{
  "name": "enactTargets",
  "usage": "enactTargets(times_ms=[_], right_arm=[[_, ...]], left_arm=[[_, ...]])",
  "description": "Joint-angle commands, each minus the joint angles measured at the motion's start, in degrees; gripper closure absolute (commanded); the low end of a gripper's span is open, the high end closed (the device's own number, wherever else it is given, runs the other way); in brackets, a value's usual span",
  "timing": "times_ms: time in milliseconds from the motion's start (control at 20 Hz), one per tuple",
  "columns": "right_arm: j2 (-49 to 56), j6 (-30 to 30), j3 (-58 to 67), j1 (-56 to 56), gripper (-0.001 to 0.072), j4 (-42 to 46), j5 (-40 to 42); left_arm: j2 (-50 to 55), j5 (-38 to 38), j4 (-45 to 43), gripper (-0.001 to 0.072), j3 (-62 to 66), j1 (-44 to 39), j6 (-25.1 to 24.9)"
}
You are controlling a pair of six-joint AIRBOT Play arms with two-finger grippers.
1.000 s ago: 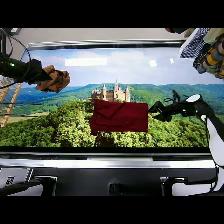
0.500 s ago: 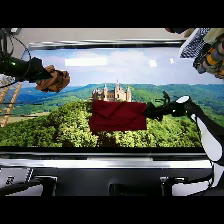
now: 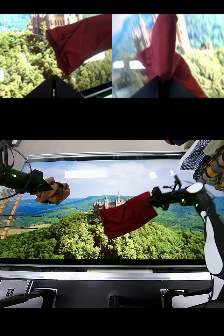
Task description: Fold the clothes and pants, and hang the long-sleeved shirts on hangers.
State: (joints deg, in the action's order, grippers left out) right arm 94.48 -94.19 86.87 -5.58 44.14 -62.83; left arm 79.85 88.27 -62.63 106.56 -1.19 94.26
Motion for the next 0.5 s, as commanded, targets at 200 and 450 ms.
enactTargets(times_ms=[200, 450], right_arm=[[0.0, -15.3, 13.3, -7.8, 0.0682, 4.5, 3.2], [0.0, -20.6, 18.4, -16.4, 0.0682, 4.5, 5.6]], left_arm=[[0.0, 0.0, 0.0, 0.0691, 0.0, 0.0, 0.0], [0.1, 0.0, 0.0, 0.0691, 0.0, 0.0, 0.0]])
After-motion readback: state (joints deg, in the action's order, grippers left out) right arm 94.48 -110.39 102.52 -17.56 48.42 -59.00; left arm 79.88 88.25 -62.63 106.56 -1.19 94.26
